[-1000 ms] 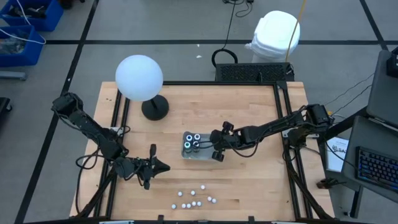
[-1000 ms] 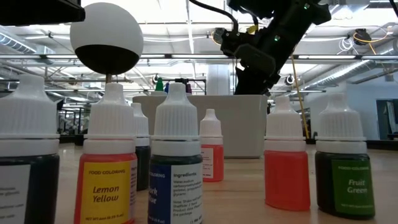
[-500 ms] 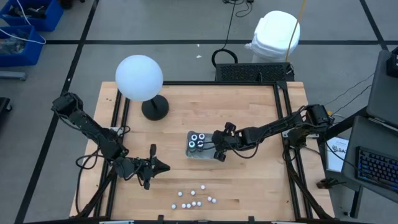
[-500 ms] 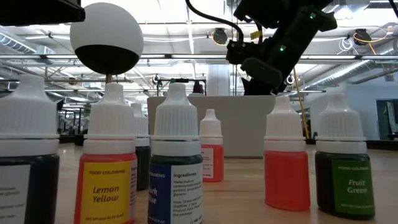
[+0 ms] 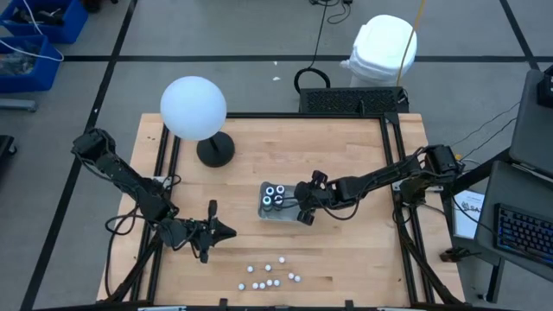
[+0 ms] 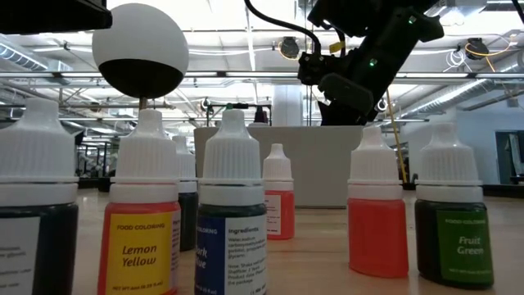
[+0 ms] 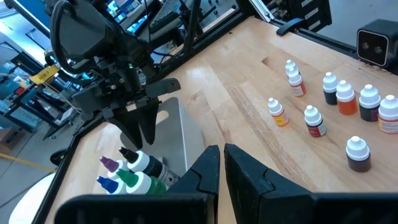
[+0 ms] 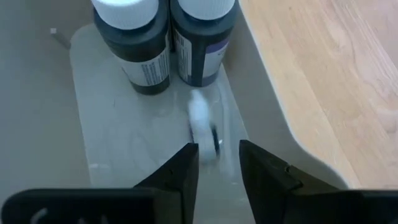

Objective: Pick & Place food coloring
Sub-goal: Put the small violet food coloring bottle into the gray bin

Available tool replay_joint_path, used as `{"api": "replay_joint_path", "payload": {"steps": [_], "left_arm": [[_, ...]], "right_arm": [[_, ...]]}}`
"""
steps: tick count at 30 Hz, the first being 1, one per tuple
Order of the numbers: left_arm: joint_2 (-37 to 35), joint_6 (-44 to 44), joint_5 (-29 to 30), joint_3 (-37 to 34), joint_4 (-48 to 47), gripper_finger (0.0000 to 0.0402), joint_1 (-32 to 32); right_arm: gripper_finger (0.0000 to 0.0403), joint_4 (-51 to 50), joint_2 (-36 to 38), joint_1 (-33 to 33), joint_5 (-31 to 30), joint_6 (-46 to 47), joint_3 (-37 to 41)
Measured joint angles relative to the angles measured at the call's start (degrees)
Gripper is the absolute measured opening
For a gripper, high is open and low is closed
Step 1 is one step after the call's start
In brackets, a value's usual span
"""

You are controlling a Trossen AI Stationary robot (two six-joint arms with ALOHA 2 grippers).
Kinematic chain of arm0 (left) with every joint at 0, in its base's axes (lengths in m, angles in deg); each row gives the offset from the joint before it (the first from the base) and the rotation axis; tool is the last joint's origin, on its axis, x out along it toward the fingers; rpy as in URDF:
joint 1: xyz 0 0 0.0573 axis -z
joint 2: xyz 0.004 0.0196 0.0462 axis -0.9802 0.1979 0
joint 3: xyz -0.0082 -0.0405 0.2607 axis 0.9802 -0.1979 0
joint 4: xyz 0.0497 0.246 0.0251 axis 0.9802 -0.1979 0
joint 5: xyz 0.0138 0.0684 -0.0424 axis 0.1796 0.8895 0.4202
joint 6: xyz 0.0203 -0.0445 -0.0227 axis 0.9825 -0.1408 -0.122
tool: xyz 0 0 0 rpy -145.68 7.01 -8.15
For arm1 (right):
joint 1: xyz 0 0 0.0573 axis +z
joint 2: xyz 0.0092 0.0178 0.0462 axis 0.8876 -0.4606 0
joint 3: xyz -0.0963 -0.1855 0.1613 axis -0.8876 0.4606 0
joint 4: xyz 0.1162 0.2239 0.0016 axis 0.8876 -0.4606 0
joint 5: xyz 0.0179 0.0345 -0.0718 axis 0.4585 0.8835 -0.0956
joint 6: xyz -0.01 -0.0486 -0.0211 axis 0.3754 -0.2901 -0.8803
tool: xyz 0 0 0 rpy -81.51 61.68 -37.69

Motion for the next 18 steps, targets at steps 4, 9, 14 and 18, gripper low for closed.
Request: {"api": "replay_joint_path", "payload": {"steps": [4,9,14,18], "left_arm": [[0.0,-0.2,0.0,0.0,0.0,0.0031,0.0],[0.0,-0.2,0.0,0.0,0.0,0.0031,0.0],[0.0,-0.4,0.0,0.0,-0.2,0.0031,0.0],[0.0,-0.6,0.0,0.1,-0.8,0.0031,0.0]], "right_arm": [[0.0106,0.0,0.0,0.0,0.0,0.0,0.0],[0.0101,1.7,1.2,0.0,-0.3,-1.4,0.0],[0.0096,4.7,7.9,1.3,-2.0,-4.5,0.0],[0.0082,5.3,14.7,5.2,-6.3,-9.5,0.0]]}}
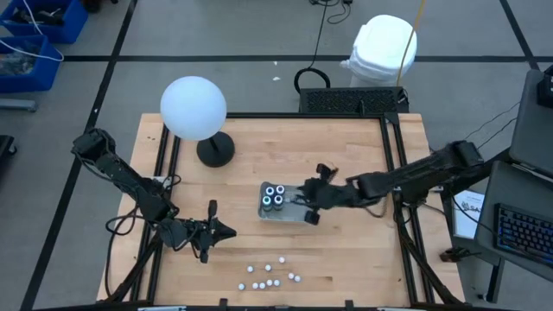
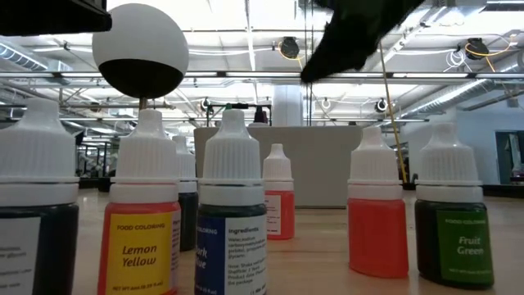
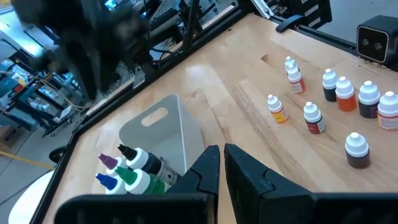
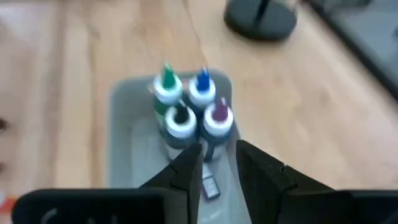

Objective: Pick & Place food coloring
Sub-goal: Put the small violet food coloring bottle into the gray bin

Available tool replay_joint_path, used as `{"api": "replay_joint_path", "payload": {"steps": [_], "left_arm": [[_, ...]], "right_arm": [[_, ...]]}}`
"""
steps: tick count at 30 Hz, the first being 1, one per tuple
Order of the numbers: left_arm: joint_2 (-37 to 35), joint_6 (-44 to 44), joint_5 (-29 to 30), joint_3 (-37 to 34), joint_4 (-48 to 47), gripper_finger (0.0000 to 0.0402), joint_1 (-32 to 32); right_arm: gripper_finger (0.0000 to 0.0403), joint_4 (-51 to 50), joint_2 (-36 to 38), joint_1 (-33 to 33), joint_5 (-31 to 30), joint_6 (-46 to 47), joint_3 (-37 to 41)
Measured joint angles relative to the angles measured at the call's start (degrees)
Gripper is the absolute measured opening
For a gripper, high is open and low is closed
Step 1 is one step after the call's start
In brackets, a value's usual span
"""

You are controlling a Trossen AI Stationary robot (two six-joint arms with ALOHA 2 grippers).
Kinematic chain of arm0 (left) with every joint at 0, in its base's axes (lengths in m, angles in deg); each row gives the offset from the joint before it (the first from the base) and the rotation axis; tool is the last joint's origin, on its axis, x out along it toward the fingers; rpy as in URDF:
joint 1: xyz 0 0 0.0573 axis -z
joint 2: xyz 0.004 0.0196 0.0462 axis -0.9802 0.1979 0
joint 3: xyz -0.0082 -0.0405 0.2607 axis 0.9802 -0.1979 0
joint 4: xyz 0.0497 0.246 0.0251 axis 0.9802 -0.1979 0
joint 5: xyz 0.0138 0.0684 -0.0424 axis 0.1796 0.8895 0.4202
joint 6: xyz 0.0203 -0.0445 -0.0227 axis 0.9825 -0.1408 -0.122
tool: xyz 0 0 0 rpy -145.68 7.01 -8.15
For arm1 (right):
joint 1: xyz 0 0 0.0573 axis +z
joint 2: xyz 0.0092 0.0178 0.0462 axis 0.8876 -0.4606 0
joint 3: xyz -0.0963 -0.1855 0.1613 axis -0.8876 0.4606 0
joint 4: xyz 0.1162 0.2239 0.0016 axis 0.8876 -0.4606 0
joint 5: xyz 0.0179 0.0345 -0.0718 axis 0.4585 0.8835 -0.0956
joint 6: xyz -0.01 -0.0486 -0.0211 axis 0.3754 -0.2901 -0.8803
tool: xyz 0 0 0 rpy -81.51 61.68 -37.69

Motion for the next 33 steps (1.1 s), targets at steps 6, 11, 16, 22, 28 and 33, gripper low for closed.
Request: {"api": "replay_joint_path", "payload": {"steps": [6,11,16,22,28,33], "left_arm": [[0.0,-0.1,0.2,0.0,0.0,0.0031,0.0],[0.0,3.3,0.3,0.0,0.8,0.0031,0.0],[0.0,6.8,0.2,0.0,-0.9,0.0031,0.0],[0.0,13.7,0.1,0.0,2.9,0.0031,-0.2],[0.0,15.7,0.2,0.0,6.2,0.0031,-0.2],[0.0,14.8,0.1,0.0,6.3,0.0031,-0.2]], "right_arm": [[0.0019,13.4,7.7,8.9,0.4,-9.9,7.7],[0.001,32.7,13.3,12.2,4.9,-13.0,22.4],[0.0002,55.2,16.2,9.7,8.8,-12.3,37.4],[0.0001,64.6,17.0,4.5,10.8,-8.8,45.6],[0.0001,64.6,17.2,2.1,10.9,-9.8,47.0],[0.0001,64.6,17.2,0.9,10.8,-11.9,47.6]]}}
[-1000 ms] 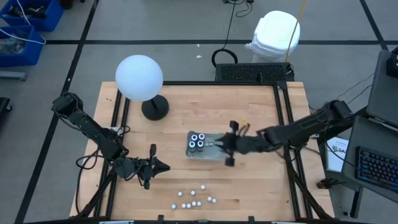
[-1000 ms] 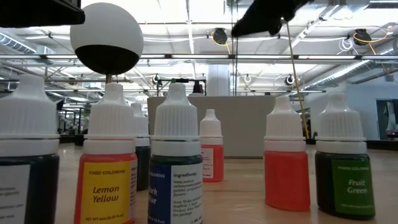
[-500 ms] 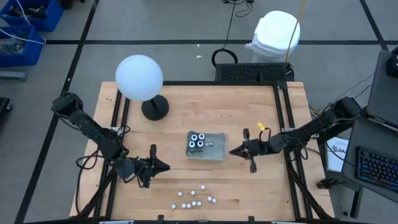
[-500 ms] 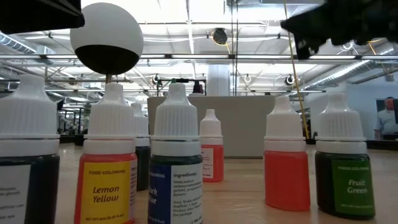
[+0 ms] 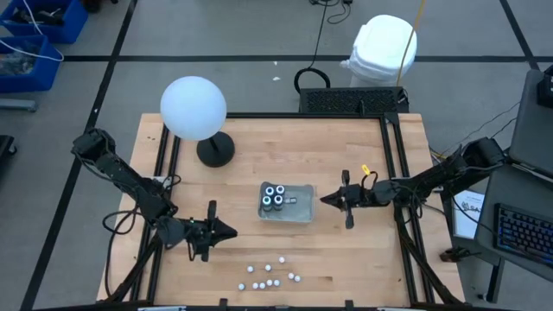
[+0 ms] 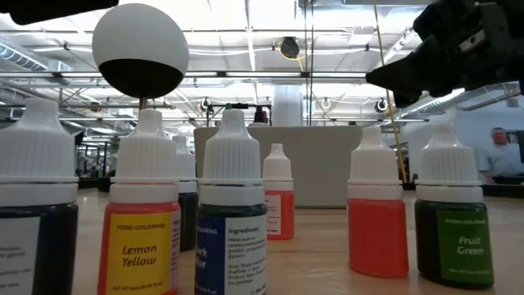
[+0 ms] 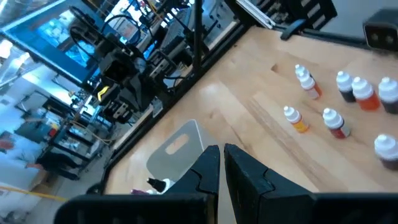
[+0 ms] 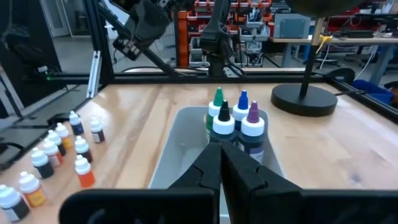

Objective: Pick & Place food coloring
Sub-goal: Put the small violet food coloring bottle into the gray bin

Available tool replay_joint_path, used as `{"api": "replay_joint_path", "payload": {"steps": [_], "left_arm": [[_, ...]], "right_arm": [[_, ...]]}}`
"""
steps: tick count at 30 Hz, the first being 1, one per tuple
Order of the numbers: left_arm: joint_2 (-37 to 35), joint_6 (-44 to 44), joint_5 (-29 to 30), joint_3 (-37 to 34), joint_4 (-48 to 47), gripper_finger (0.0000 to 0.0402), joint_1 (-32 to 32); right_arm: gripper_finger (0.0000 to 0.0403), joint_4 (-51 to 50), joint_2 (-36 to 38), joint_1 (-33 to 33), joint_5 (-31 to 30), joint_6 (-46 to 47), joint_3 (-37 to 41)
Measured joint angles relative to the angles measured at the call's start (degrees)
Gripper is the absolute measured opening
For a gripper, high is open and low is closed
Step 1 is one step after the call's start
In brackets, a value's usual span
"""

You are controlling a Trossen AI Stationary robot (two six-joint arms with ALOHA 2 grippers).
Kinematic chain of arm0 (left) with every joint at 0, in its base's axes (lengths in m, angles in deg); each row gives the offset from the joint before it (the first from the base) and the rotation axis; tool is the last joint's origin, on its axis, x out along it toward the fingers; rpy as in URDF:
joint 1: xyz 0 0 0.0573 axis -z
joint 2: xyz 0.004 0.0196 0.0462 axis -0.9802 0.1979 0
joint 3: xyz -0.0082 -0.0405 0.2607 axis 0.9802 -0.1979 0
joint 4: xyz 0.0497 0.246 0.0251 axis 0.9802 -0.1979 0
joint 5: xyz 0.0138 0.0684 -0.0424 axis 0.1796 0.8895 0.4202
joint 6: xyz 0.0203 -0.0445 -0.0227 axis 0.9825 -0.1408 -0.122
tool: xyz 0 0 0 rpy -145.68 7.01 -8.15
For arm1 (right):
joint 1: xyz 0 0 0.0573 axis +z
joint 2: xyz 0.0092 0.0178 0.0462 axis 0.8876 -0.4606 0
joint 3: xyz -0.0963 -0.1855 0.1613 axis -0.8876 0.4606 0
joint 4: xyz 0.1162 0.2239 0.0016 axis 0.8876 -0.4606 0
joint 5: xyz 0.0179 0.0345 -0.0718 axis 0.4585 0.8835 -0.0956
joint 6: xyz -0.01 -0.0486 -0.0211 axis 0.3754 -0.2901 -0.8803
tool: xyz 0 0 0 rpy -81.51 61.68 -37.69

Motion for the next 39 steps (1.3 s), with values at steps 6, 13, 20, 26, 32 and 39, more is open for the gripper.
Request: {"api": "replay_joint_path", "payload": {"steps": [6,13,20,26,32,39], "left_arm": [[0.0,-9.4,-0.1,0.6,-1.0,0.0031,0.0],[3.7,-22.2,-6.2,10.2,-14.4,0.003,2.2],[16.6,-31.5,-5.3,17.3,-16.9,0.0034,3.0],[26.1,-39.2,-17.2,19.5,-13.7,0.0097,2.1],[28.1,-43.3,-18.3,21.8,-14.0,0.0173,0.0],[28.1,-49.5,-21.5,21.8,-20.0,0.0201,-3.8]], "right_arm": [[0.0001,0.0,0.1,-0.2,0.1,-2.7,0.0],[0.0001,0.0,0.4,-0.2,0.1,-3.8,0.0],[0.0001,0.0,0.4,0.2,0.1,-3.1,0.0],[0.0001,0.0,0.4,0.3,0.2,-2.8,0.0],[0.0001,0.2,0.4,0.3,0.1,-2.8,0.0],[0.0002,-0.2,0.4,0.3,0.1,-3.9,0.0]]}}
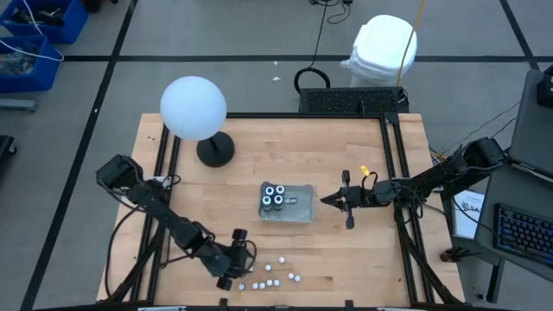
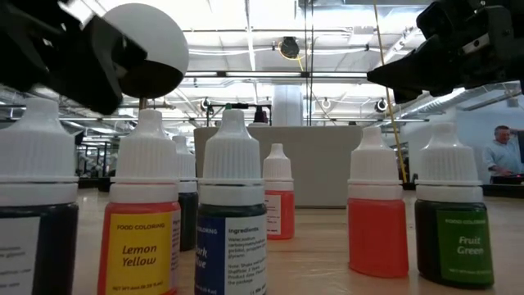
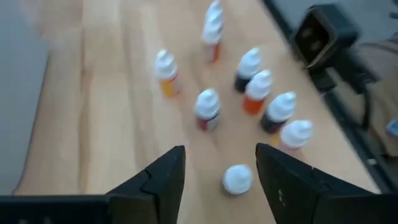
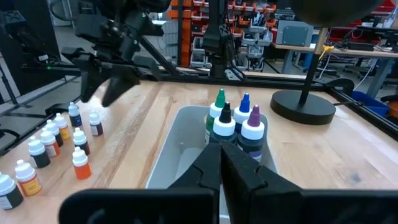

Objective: Pick & Place food coloring
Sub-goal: Put the small violet food coloring bottle into the gray bin

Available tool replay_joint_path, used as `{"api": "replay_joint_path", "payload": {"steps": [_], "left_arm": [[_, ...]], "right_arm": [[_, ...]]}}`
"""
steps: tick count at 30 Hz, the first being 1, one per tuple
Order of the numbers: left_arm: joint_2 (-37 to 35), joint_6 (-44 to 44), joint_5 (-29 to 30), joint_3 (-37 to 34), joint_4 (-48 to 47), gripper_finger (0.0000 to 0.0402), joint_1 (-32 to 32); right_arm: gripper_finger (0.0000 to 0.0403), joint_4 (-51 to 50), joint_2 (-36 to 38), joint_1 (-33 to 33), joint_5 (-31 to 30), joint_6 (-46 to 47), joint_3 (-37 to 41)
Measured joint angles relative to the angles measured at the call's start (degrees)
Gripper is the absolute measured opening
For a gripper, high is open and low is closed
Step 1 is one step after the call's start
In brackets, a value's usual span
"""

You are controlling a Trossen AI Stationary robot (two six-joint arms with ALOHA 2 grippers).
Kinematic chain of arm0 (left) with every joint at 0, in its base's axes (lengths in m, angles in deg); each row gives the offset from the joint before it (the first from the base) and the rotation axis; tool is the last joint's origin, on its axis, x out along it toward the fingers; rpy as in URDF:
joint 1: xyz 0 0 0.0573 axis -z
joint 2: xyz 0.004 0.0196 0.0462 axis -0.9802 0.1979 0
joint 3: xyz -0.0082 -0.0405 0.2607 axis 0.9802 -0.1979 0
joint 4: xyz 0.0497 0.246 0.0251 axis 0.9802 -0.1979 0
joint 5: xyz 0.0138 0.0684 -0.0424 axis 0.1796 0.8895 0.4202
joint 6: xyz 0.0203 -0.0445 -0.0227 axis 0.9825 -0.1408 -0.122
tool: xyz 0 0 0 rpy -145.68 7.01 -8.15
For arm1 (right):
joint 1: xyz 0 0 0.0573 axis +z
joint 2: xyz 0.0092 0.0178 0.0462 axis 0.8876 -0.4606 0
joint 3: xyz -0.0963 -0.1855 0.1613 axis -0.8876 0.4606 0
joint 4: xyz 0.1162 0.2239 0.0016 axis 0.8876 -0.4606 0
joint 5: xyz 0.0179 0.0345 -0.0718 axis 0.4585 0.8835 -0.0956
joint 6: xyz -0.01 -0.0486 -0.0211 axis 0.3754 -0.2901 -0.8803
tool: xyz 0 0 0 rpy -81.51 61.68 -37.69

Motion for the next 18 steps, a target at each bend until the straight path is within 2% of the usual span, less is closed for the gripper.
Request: {"api": "replay_joint_path", "payload": {"steps": [10,18], "left_arm": [[1.5,-3.3,-4.1,0.0,-1.6,0.0189,-0.2],[6.0,-3.8,-3.7,0.0,1.8,0.0205,-0.3]], "right_arm": [[0.0002,0.1,0.0,-0.1,-0.1,-1.5,0.0],[0.0002,-0.3,0.0,-0.1,-0.1,-0.4,0.0]]}}
